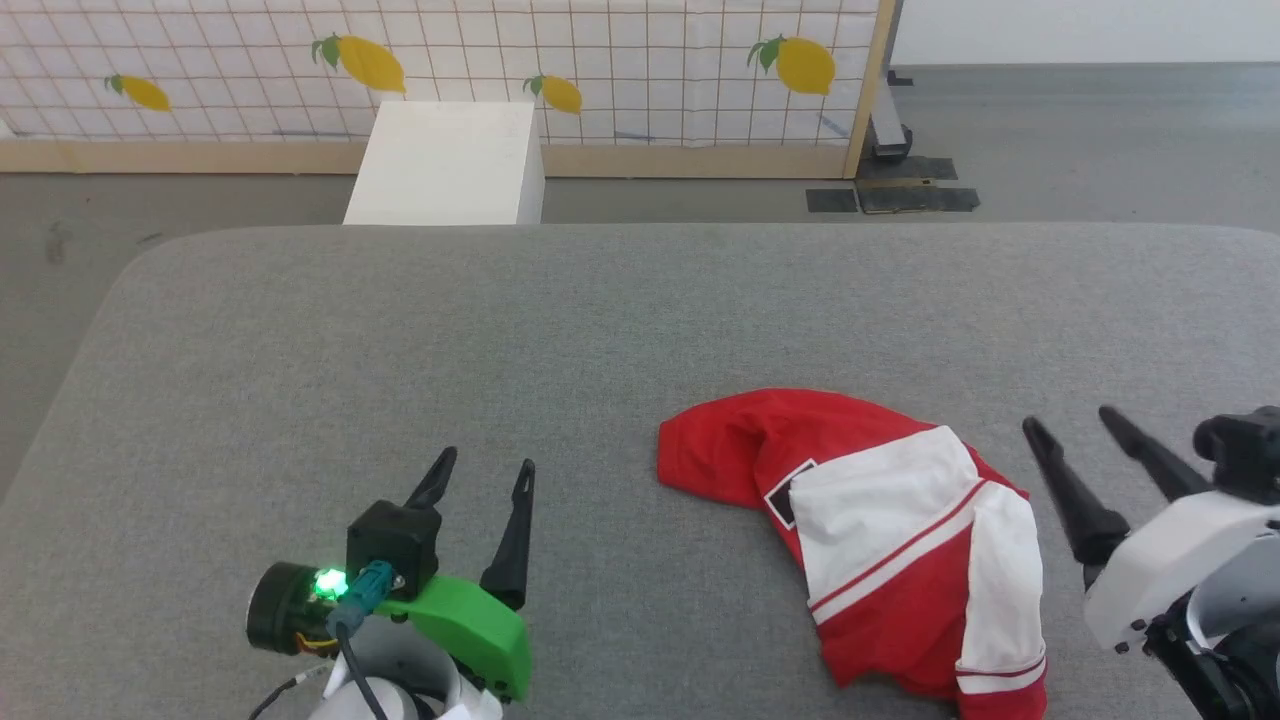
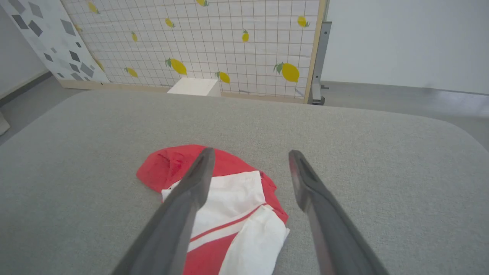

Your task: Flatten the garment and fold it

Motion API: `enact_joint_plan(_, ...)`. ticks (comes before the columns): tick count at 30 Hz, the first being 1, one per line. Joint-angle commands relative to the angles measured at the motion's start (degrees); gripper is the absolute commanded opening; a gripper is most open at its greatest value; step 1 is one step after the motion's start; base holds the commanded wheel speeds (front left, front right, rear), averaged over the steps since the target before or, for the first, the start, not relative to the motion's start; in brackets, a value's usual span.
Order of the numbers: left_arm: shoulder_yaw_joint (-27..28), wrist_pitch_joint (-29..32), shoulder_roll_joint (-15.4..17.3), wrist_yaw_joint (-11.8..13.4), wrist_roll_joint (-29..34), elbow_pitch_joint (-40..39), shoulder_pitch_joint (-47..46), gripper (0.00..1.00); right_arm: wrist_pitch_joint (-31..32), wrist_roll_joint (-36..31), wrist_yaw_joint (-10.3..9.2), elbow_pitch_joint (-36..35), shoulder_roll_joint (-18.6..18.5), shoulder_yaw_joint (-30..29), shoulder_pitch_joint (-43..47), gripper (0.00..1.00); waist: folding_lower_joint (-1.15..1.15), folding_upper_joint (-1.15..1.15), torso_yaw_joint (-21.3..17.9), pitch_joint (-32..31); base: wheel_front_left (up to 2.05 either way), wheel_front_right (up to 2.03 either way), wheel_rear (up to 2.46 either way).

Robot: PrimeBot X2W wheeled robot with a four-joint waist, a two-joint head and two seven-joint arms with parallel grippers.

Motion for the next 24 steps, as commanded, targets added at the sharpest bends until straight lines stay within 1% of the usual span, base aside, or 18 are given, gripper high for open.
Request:
enact_joint_plan(1, 0.28, 0.18, -0.36, 0.4, -0.65, -0.34, -0.25, 1.0, -2.92, 0.07, -0.06, -0.29, -0.57, 0.24, -0.2, 1.0, 0.0, 0.0, -0.26, -0.23, 0.0, 0.0, 0.0)
enact_joint_plan(6, -0.2, 1.63, -0.77, -0.03, -1.51, -0.65, -0.85, 1.0, -14.61, -0.96, -0.06, 0.68, -1.07, 1.13, 2.62, 1.0, 0.0, 0.0, -0.58, 0.04, 0.0, 0.0, 0.0)
enact_joint_plan(9, -1.08, 3.73, -0.57, -0.67, -1.86, -0.59, -1.43, 1.0, -20.1, -2.03, -0.06, 0.83, 0.0, 1.17, 3.73, 1.0, 0.0, 0.0, -0.78, 0.69, 0.0, 0.0, 0.0)
enact_joint_plan(11, -1.54, 4.75, -0.44, -1.08, -2.0, -0.64, -1.85, 1.0, -22.61, -3.13, -0.06, 0.83, 0.28, 1.29, 4.07, 1.0, 0.0, 0.0, -0.96, 1.17, 0.0, 0.0, 0.0)
enact_joint_plan(14, -2.59, 6.9, -0.29, -2.21, -2.28, -1.06, -3.02, 1.0, -24.55, -4.34, -0.06, 1.59, 1.71, 0.3, 4.62, 1.0, 0.0, 0.0, -1.35, 2.34, 0.0, 0.0, 0.0)
enact_joint_plan(17, -3.94, 10.5, -0.54, -4.11, -3.24, -1.6, -5.3, 1.0, -25.44, -5.72, -0.06, 1.79, 2.73, -0.76, 4.73, 1.0, 0.0, 0.0, -1.73, 3.76, 0.0, 0.0, 0.0)
enact_joint_plan(19, -5.6, 14.67, -0.8, -6.19, -4.07, -1.96, -7.85, 1.0, -25.87, -6.59, -0.06, 1.67, 3.41, -1.57, 4.63, 1.0, 0.0, 0.0, -2.08, 4.96, 0.0, 0.0, 0.0)
enact_joint_plan(21, -7.56, 20.15, -1.59, -8.53, -5.18, -2.19, -11.45, 1.0, -26.02, -7.69, -0.06, 1.48, 4.09, -2.58, 4.33, 1.0, 0.0, 0.0, -2.59, 6.47, 0.0, 0.0, 0.0)
enact_joint_plan(23, -8.89, 25.42, -3.0, -9.89, -6.78, -1.94, -14.68, 1.0, -26.28, -8.24, -0.06, 1.18, 4.59, -3.08, 3.87, 1.0, 0.0, 0.0, -3.15, 7.76, 0.0, 0.0, 0.0)
enact_joint_plan(24, -9.26, 27.64, -3.71, -10.09, -7.35, -1.57, -16.19, 1.0, -26.33, -8.49, -0.06, 1.1, 4.71, -3.19, 3.64, 1.0, 0.0, 0.0, -3.45, 8.31, 0.0, 0.0, 0.0)
